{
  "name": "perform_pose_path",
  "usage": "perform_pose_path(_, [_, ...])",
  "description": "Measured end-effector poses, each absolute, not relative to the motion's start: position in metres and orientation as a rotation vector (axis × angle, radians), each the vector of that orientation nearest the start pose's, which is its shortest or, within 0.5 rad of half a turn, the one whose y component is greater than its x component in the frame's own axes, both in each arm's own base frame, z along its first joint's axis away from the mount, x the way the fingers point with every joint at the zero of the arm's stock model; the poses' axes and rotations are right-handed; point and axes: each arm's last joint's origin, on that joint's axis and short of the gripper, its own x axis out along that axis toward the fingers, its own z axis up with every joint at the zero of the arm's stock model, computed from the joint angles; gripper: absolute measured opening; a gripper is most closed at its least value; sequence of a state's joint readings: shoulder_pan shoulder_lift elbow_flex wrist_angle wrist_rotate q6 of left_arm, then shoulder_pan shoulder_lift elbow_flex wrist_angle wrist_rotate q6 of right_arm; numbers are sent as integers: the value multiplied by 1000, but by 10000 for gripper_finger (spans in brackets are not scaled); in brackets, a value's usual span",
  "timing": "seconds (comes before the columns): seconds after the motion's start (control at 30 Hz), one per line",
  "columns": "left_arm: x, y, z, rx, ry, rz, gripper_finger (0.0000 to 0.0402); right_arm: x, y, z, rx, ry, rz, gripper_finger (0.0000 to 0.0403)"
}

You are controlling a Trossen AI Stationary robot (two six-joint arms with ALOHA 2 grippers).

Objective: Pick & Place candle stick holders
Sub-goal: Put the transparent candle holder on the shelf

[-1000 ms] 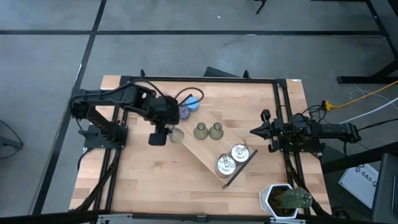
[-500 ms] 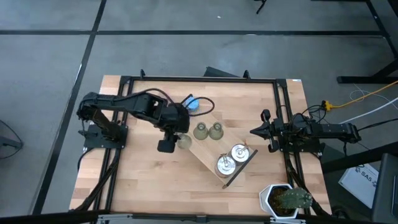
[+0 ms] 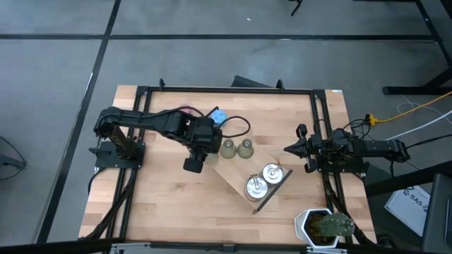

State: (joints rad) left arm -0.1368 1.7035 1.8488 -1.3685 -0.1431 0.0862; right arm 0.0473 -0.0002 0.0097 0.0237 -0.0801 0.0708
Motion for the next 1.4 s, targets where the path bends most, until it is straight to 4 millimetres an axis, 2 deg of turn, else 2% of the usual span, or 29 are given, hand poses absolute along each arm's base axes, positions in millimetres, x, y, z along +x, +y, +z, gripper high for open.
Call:
perform_pose_path(0.3, [320,-39,370,291,1199,-53,176,97,7,169,70,-29,128,1])
perform_pose_path(1.4, [332,-44,374,239,1073,-178,176,97,7,169,70,-29,128,1])
